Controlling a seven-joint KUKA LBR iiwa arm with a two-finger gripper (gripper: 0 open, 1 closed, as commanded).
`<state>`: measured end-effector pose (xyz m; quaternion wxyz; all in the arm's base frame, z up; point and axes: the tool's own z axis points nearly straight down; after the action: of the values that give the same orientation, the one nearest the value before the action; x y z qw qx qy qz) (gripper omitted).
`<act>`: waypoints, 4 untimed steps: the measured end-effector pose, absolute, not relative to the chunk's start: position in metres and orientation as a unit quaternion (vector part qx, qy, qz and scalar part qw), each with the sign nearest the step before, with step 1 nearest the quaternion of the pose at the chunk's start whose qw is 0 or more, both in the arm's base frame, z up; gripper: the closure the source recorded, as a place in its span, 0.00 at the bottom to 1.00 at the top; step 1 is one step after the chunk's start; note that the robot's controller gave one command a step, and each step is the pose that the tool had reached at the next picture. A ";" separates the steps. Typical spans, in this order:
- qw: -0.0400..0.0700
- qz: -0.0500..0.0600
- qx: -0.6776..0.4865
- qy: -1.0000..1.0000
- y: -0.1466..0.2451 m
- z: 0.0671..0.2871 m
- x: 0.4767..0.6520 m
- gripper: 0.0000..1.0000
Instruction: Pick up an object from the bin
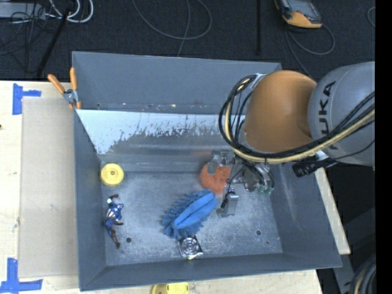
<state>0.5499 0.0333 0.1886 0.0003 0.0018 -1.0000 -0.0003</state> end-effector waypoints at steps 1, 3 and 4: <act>-0.003 0.000 0.027 -1.000 0.051 0.147 0.553 0.00; 0.001 0.000 0.091 -0.996 0.064 0.070 0.533 1.00; 0.001 0.000 0.091 -0.996 0.064 0.070 0.533 1.00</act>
Offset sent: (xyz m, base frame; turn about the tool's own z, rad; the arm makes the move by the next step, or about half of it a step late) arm -0.0156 0.0323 -0.0892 -0.0849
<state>0.5326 0.0636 0.0697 0.0008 0.0906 -0.9959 -0.0002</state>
